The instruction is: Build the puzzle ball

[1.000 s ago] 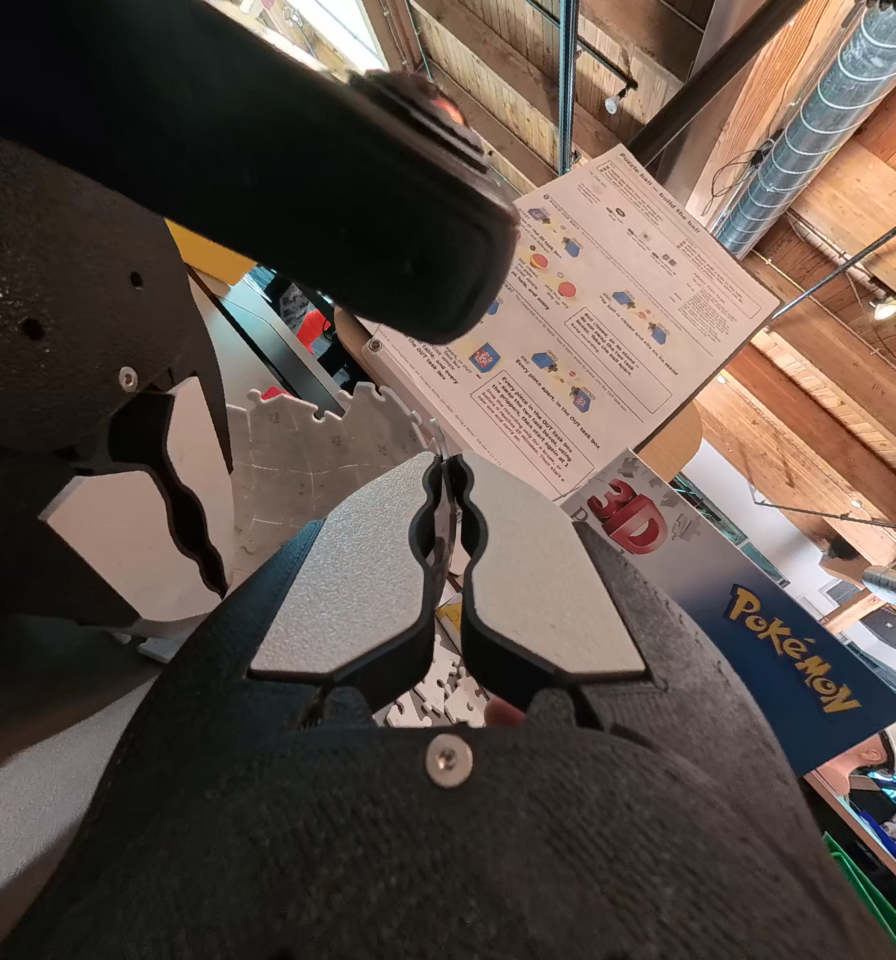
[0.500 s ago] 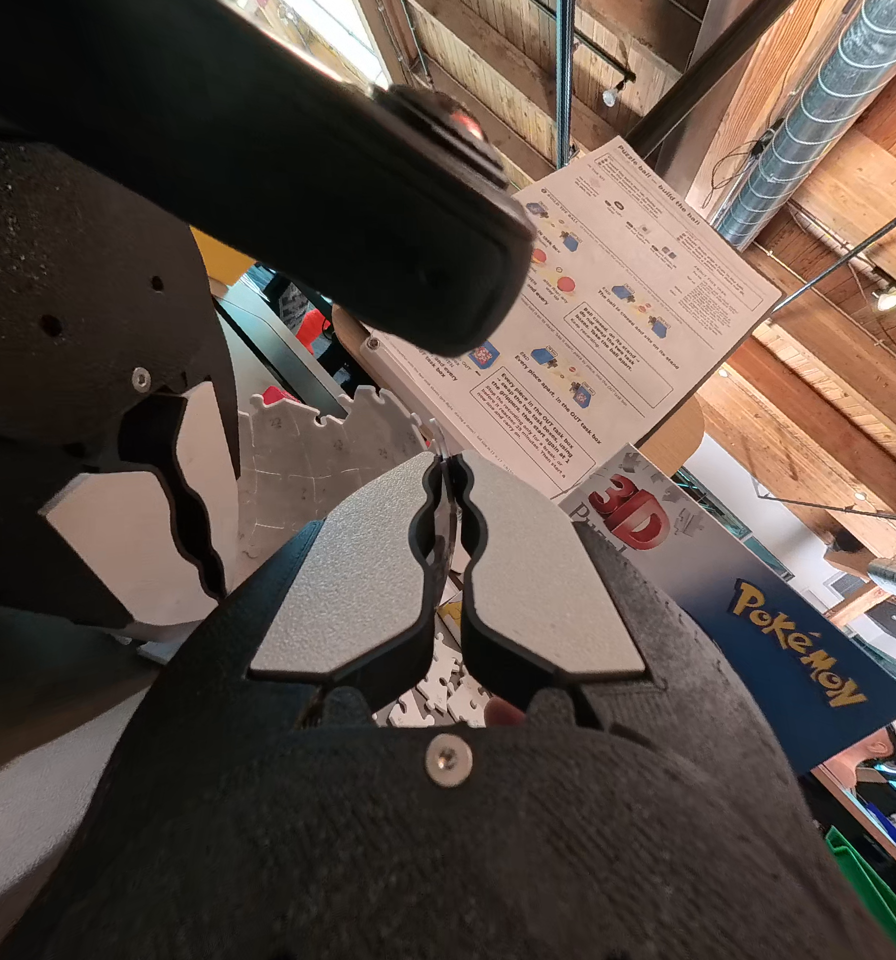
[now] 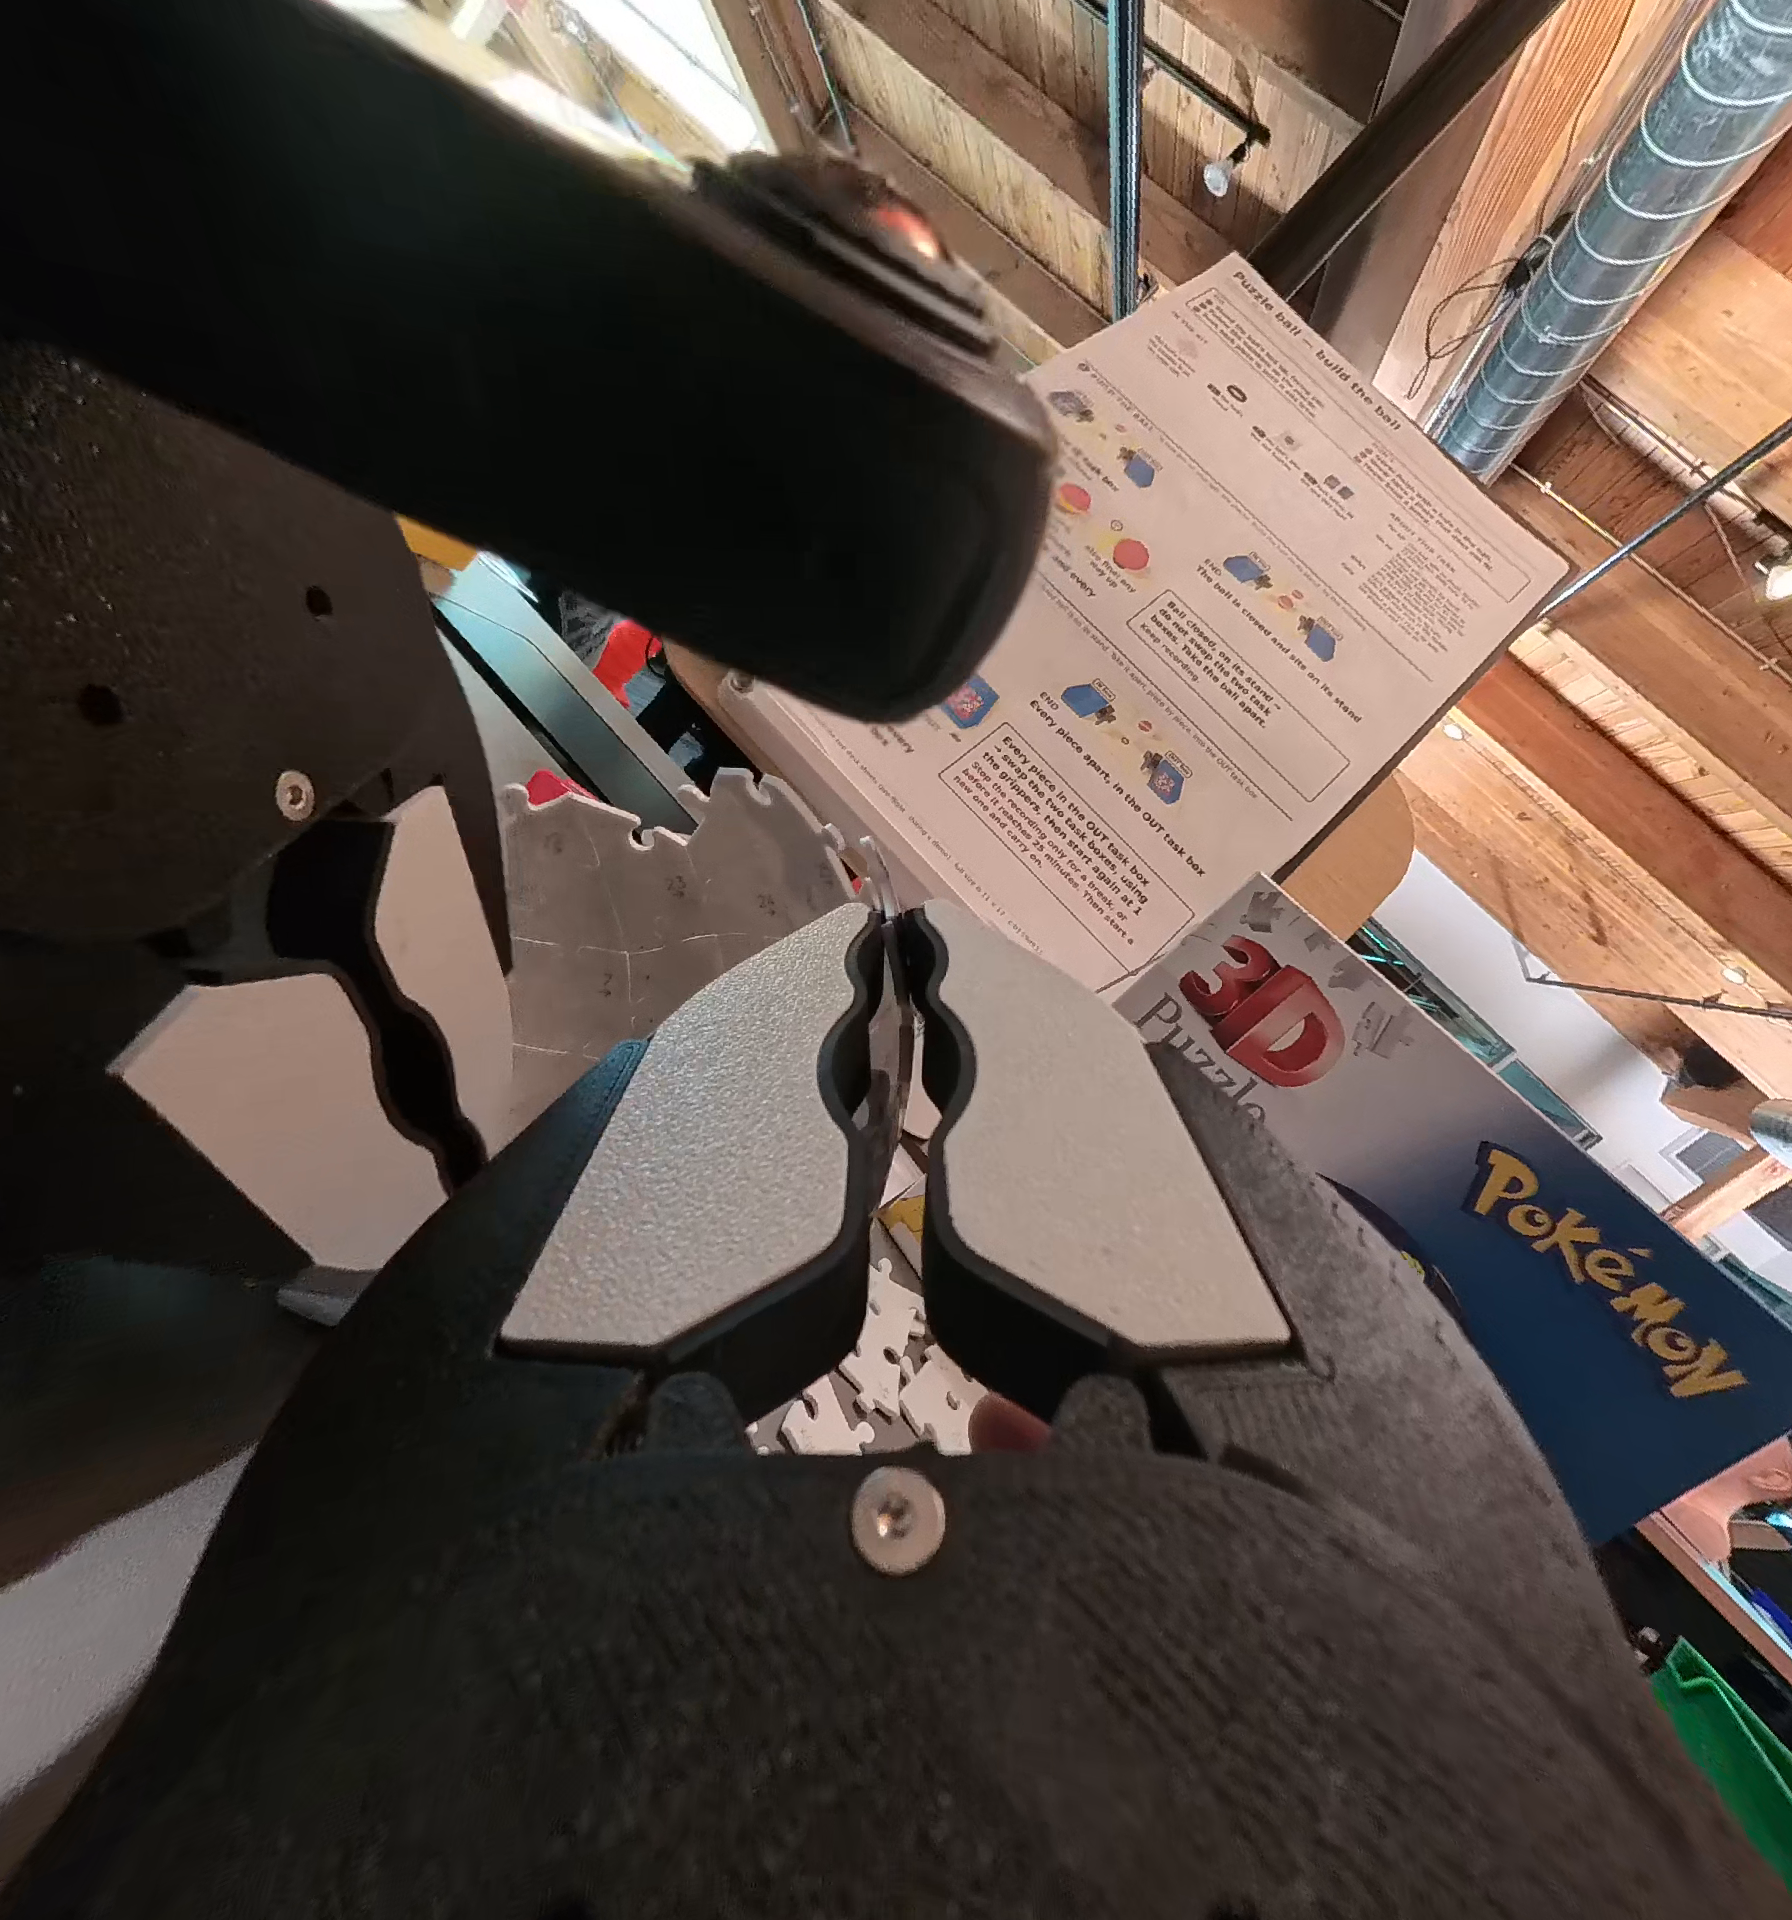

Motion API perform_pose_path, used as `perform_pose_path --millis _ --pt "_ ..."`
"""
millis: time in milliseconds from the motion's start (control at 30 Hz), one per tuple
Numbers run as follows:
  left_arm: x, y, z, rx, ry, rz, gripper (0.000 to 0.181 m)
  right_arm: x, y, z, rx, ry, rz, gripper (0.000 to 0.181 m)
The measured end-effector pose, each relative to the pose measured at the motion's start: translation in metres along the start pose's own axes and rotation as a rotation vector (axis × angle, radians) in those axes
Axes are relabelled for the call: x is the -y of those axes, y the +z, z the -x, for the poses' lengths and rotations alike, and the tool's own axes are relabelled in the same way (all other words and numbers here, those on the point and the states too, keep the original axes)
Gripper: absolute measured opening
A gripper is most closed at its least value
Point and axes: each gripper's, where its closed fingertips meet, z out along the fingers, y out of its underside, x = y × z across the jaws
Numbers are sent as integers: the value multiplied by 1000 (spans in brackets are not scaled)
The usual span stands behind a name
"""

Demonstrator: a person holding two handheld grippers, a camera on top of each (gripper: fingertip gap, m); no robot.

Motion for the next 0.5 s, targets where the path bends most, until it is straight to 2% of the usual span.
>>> perform_pose_path --millis 267,367,500 --pt "-2 0 -3 -66 -27 10 0 -4 1 0 1 18 12 5" --pt "-3 0 -3 -47 19 11 0 -4 1 0 1 18 12 4" --pt "1 -4 4 11 -12 -38 0 -3 0 0 0 13 10 4"
